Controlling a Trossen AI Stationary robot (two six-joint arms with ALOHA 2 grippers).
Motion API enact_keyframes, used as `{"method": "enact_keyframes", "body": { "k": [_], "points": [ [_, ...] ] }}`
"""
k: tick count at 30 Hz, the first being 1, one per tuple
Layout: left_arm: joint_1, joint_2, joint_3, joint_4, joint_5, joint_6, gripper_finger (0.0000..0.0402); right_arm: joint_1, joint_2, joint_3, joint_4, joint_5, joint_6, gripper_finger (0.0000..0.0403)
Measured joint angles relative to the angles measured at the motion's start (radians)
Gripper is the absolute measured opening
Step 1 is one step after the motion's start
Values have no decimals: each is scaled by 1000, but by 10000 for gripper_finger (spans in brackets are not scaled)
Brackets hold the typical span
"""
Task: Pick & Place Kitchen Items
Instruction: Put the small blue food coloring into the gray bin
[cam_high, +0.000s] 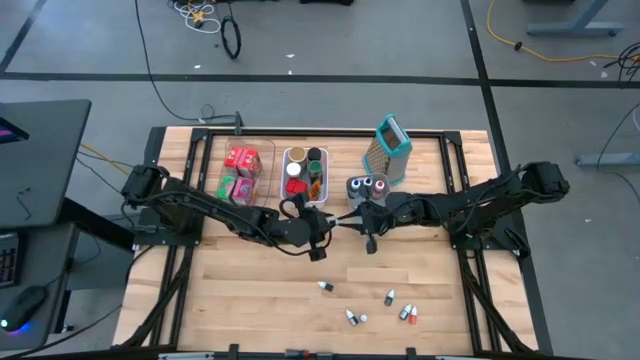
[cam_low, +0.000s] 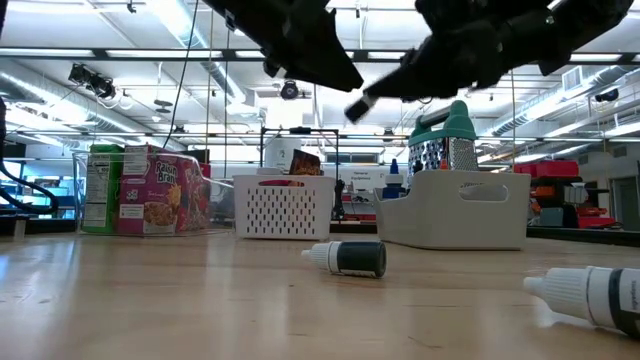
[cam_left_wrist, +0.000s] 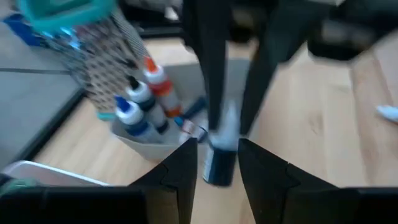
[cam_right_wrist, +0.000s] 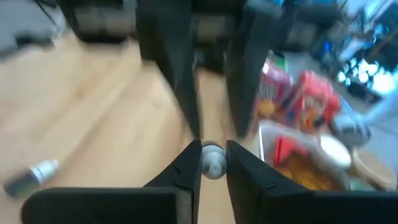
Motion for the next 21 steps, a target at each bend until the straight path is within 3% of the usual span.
{"method": "enact_keyframes", "body": {
  "k": [4, 14, 17, 21],
  "points": [
    [1, -3, 1, -9, -28, 0, 145, 0, 2, -1, -59, 121, 2, 56],
    [0, -2, 1, -20, -15, -34, 166, -1, -14, -1, -394, 460, 91, 64],
    [0, -2, 1, -20, -15, -37, 163, -1, -19, -1, -529, 508, 158, 63],
    [0, -2, 0, -21, -15, -37, 158, -18, -19, -1, -646, 456, 261, 63]
  ]
}}
